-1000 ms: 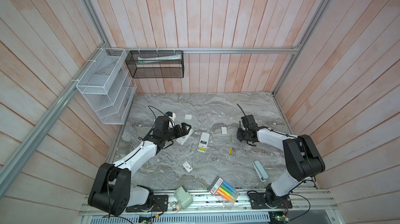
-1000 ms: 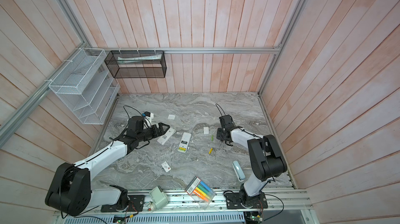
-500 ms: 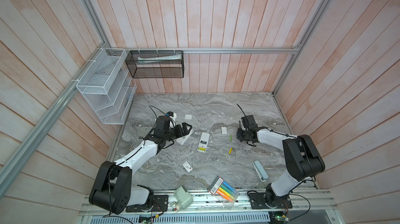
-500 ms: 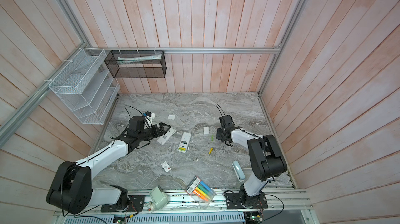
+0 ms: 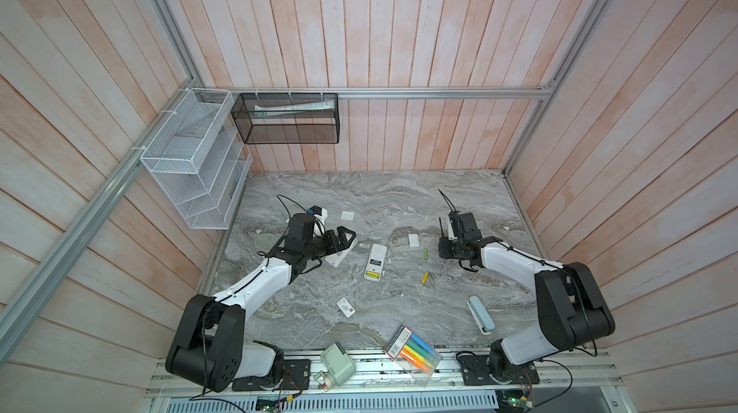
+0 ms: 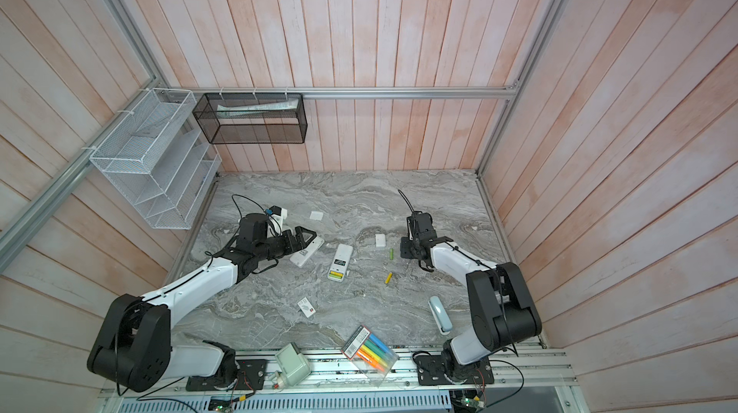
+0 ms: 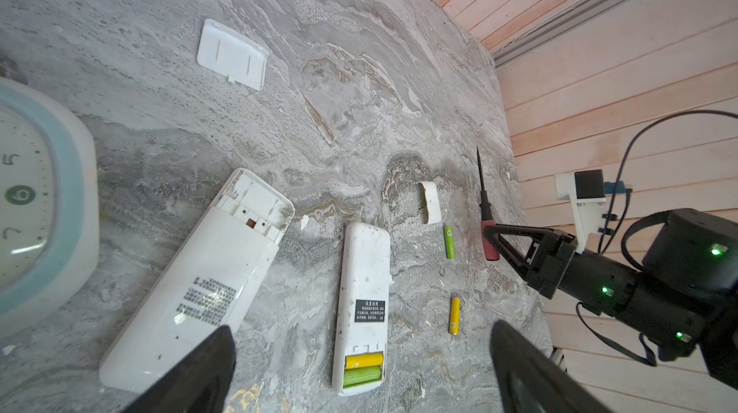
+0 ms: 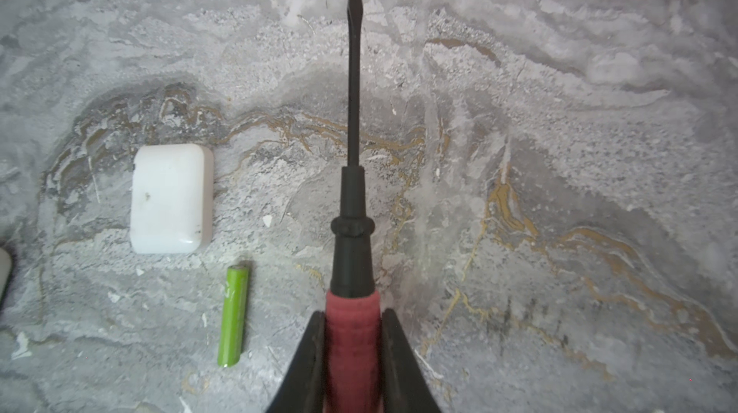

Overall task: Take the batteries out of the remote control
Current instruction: 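Lift the screwdriver off the table with the right gripper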

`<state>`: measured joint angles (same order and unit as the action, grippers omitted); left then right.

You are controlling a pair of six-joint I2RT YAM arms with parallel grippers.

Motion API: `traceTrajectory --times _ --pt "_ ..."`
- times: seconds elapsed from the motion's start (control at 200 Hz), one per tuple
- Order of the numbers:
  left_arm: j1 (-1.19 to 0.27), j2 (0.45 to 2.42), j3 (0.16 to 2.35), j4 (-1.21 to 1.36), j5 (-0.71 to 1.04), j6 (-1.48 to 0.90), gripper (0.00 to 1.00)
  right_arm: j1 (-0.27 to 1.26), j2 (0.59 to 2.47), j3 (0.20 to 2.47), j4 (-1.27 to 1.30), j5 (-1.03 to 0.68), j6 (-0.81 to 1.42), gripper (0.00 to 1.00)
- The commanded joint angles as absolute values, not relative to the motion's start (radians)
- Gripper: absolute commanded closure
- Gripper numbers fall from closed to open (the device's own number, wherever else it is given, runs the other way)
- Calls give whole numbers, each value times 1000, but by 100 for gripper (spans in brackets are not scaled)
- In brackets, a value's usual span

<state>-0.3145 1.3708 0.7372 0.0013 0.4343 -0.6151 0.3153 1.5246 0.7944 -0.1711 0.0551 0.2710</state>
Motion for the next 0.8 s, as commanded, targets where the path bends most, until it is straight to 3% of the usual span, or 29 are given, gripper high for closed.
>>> traceTrajectory --times 0.0,0.185,0.46,0.795 --pt "-323 1385 764 37 459 -626 0 360 1483 778 -143 -8 217 100" --pt "-330 1397 761 91 497 -661 0 457 1460 802 -127 -77 175 100" --pt "-336 1436 764 156 494 -726 2 659 1437 856 -108 -46 110 100" --pt "-337 1468 726 354 551 -844 11 848 1454 912 -101 89 66 100"
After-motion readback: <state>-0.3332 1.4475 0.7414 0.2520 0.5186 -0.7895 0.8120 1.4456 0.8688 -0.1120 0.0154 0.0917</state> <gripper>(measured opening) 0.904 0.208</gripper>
